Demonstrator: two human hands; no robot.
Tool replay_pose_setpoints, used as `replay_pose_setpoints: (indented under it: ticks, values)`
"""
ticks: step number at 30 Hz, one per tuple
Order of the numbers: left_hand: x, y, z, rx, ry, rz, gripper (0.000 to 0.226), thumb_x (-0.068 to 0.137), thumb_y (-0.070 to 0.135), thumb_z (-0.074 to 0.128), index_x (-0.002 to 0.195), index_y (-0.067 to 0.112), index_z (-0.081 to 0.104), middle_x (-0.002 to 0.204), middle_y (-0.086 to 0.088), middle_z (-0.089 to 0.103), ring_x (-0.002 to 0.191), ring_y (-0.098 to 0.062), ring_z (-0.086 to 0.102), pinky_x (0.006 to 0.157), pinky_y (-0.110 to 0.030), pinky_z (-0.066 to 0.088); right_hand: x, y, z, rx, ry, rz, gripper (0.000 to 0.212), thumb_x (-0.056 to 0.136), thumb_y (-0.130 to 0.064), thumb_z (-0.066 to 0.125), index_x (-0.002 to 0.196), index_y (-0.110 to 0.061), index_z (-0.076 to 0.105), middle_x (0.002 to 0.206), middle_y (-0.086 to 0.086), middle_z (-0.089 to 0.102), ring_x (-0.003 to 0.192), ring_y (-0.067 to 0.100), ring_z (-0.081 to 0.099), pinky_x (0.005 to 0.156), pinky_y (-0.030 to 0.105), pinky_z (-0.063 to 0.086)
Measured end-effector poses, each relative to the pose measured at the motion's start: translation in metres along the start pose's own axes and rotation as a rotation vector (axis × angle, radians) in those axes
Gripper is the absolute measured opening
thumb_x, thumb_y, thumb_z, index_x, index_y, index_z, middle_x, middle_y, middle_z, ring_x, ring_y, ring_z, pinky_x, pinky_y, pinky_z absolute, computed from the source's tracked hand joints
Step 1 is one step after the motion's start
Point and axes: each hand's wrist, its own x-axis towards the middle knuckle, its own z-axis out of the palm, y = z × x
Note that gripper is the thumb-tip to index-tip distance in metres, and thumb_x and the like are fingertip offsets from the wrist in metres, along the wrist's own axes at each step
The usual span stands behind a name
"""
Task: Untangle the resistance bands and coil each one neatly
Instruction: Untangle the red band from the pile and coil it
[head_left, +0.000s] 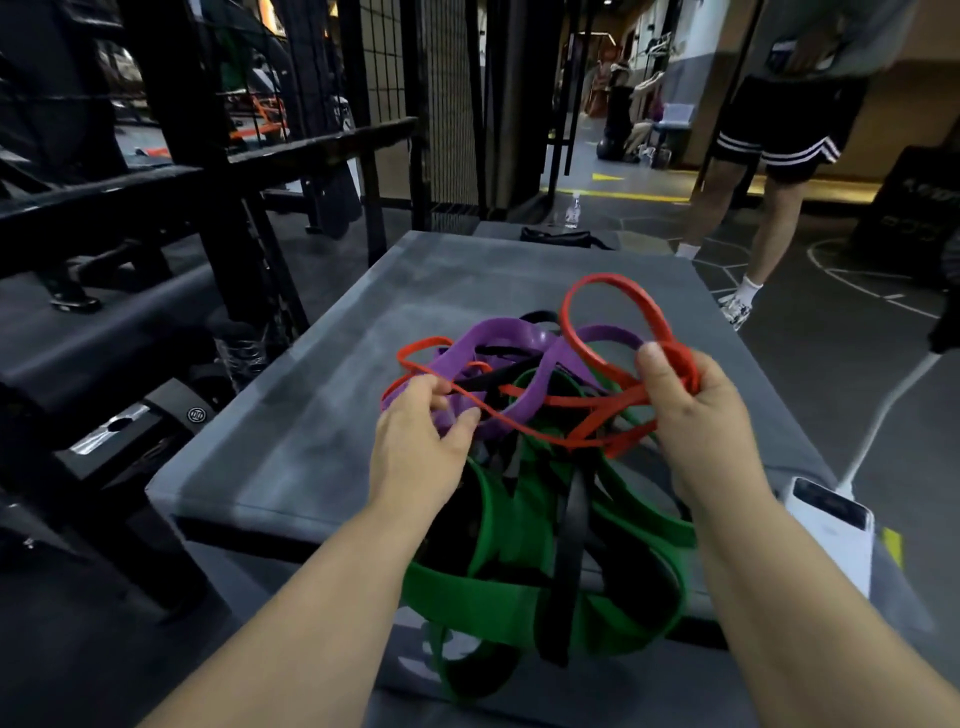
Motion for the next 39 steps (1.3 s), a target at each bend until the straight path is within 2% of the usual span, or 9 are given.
replay_pose_setpoints:
  ticks: [3,6,10,14,18,24,31,36,39]
  values:
    - [-0.006,0.001,0.005,0.005,-0.129,0.075,0.031,0.085,0.034,0.067,0.116,0.032,0.059,0.104,0.009,0.055,0.085,-0.01,0.057,0.082,-0.03,0.047,0.001,-0.004,0.001,0.188,0.023,0.056,0.015,0.093,-0.042,0.057,0.089,-0.028,0.059,0.079,0.0,0.072,0.069,0.017,0.067,0.061,0.034,0.052]
    - [-0.013,0.0,0.009,0.215,-0.309,0.179,0.048,0.084,0.051,0.062,0.129,0.036,0.052,0.123,0.005,0.055,0.113,-0.019,0.053,0.099,-0.036,0.041,0.003,0.0,0.003,0.258,0.035,0.125,0.008,0.097,-0.034,0.056,0.094,-0.027,0.053,0.068,-0.003,0.071,0.061,0.015,0.069,0.066,0.042,0.054]
    - [-0.019,0.004,0.004,0.433,-0.532,0.231,0.066,0.084,0.062,0.055,0.142,0.041,0.03,0.143,0.01,0.04,0.134,-0.015,0.029,0.109,-0.038,0.019,0.005,0.017,-0.002,-0.118,0.02,0.107,0.017,0.093,-0.039,0.06,0.089,-0.025,0.05,0.068,-0.004,0.063,0.066,0.021,0.064,0.071,0.042,0.056]
    - [-0.018,-0.002,-0.005,0.562,-0.661,0.183,0.088,0.072,0.068,0.064,0.143,0.038,0.022,0.148,0.01,0.029,0.139,-0.014,0.019,0.115,-0.043,0.01,0.001,0.033,0.001,-0.53,-0.237,0.044,0.042,0.082,-0.045,0.072,0.106,-0.02,0.048,0.084,-0.006,0.06,0.083,0.022,0.058,0.066,0.028,0.036]
    - [-0.017,-0.01,-0.006,0.719,-0.644,0.121,0.109,0.06,0.072,0.071,0.146,0.036,0.016,0.151,0.012,0.019,0.138,-0.021,0.019,0.11,-0.044,0.022,-0.004,0.05,0.01,-0.798,-0.345,0.094,0.086,0.062,-0.065,0.076,0.125,-0.018,0.044,0.118,0.009,0.057,0.108,0.031,0.059,0.08,0.034,0.045]
    - [-0.017,-0.009,-0.002,0.701,-0.56,-0.113,0.112,0.052,0.059,0.085,0.141,0.035,0.021,0.136,-0.001,0.038,0.122,-0.032,0.047,0.094,-0.042,0.045,-0.003,0.049,0.025,-0.968,-0.327,0.166,0.108,0.053,-0.073,0.078,0.135,-0.02,0.034,0.131,0.015,0.044,0.114,0.04,0.054,0.088,0.046,0.047]
    - [-0.002,-0.014,0.013,0.509,-0.457,-0.159,0.059,0.073,0.021,0.075,0.12,0.032,0.04,0.113,0.0,0.059,0.102,-0.026,0.058,0.071,-0.03,0.041,0.028,0.041,0.043,-0.934,-0.421,0.185,0.075,0.066,-0.047,0.085,0.123,-0.014,0.05,0.115,0.006,0.066,0.109,0.028,0.061,0.082,0.03,0.046]
    - [0.02,-0.014,0.027,0.508,-0.383,-0.095,0.043,0.077,0.016,0.067,0.108,0.034,0.043,0.109,0.002,0.062,0.1,-0.028,0.059,0.069,-0.031,0.042,0.048,0.046,0.044,-0.806,-0.332,0.19,0.045,0.077,-0.028,0.077,0.116,-0.015,0.058,0.099,0.004,0.066,0.098,0.028,0.062,0.07,0.026,0.039]
    - [0.042,-0.01,0.033,0.512,-0.344,-0.036,0.037,0.077,0.018,0.066,0.103,0.033,0.044,0.105,0.002,0.066,0.098,-0.029,0.062,0.072,-0.033,0.047,0.061,0.048,0.044,-0.666,-0.248,0.217,0.029,0.077,-0.026,0.075,0.099,-0.02,0.057,0.081,-0.005,0.059,0.078,0.025,0.061,0.062,0.031,0.046]
